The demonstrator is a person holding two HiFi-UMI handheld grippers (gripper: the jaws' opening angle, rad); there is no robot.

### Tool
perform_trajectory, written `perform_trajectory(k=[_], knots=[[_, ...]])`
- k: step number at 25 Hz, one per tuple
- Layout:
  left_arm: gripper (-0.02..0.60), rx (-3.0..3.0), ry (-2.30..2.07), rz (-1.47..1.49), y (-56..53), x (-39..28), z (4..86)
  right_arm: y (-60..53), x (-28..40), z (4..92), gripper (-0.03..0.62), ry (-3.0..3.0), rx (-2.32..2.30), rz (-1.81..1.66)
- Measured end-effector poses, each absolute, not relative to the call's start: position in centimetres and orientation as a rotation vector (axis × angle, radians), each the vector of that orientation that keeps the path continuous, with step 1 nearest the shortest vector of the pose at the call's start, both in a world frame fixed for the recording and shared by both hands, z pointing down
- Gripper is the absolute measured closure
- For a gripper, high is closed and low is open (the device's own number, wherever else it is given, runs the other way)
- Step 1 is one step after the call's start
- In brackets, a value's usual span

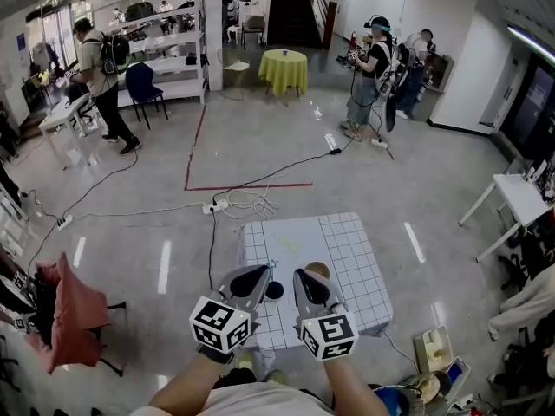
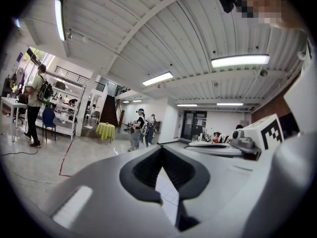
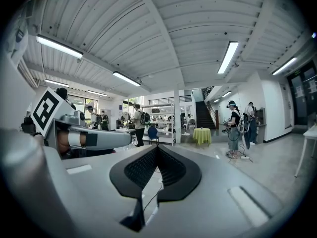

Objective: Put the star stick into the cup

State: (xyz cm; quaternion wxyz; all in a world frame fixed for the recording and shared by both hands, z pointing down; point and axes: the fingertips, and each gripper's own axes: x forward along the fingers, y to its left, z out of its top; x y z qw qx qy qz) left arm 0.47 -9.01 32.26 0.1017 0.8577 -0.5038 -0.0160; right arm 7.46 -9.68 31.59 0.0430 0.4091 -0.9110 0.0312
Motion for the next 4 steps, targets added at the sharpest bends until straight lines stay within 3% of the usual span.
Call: perform_trajectory(k=[4], knots=[[0.575,2.534,-1.489,-0.042,-8.74,0.61,32.41,-9.38,7.45,31.78,0.582,-2.789,1.245,0.094]])
